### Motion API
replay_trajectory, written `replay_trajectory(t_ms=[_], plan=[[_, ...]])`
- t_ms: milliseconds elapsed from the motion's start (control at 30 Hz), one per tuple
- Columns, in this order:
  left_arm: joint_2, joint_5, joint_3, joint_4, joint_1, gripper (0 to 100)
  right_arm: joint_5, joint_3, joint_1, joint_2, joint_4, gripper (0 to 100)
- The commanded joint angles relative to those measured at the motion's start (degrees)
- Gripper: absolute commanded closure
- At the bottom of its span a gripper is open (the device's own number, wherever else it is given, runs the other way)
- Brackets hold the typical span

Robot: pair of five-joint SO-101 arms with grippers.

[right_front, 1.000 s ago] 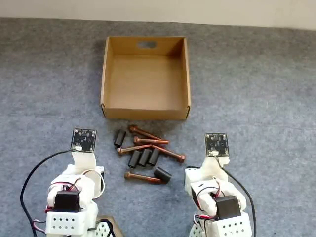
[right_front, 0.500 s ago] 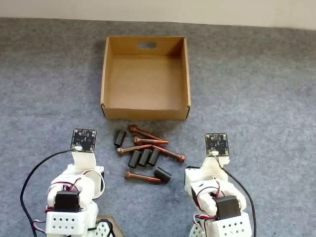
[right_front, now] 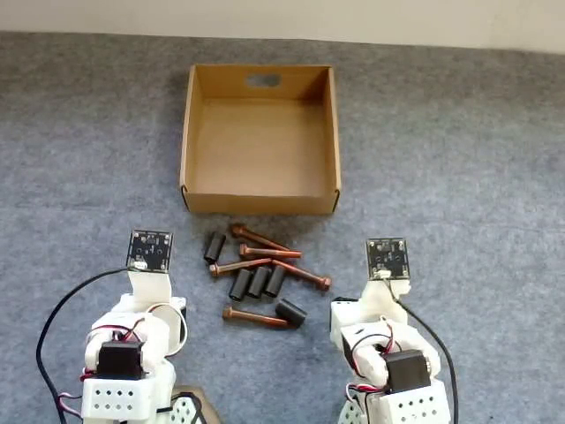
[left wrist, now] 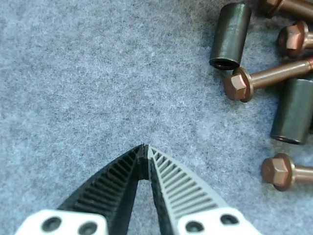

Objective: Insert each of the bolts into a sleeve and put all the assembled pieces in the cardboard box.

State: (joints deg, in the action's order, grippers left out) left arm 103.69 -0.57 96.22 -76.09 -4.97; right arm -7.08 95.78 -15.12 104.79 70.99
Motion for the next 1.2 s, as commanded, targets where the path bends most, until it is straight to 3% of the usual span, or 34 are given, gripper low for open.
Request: replay_trajectory(t_ms=[0,700,1033,1167], plan=[[0.4,-0.4,1.0,-0.3,-0.5,99,0.6,7.7,0.5,0.3,0.2,99.2],[0.4,-0.4,1.0,-0.3,-0.5,99,0.6,7.7,0.5,0.3,0.2,99.2],[0.4,-0.4,1.0,-0.3,-0.5,99,0.6,7.3,-12.4,0.3,-0.5,99.2],[0.4,-0.4,1.0,-0.3,-0.5,99,0.7,6.6,-13.8,0.3,-9.4,99.2]])
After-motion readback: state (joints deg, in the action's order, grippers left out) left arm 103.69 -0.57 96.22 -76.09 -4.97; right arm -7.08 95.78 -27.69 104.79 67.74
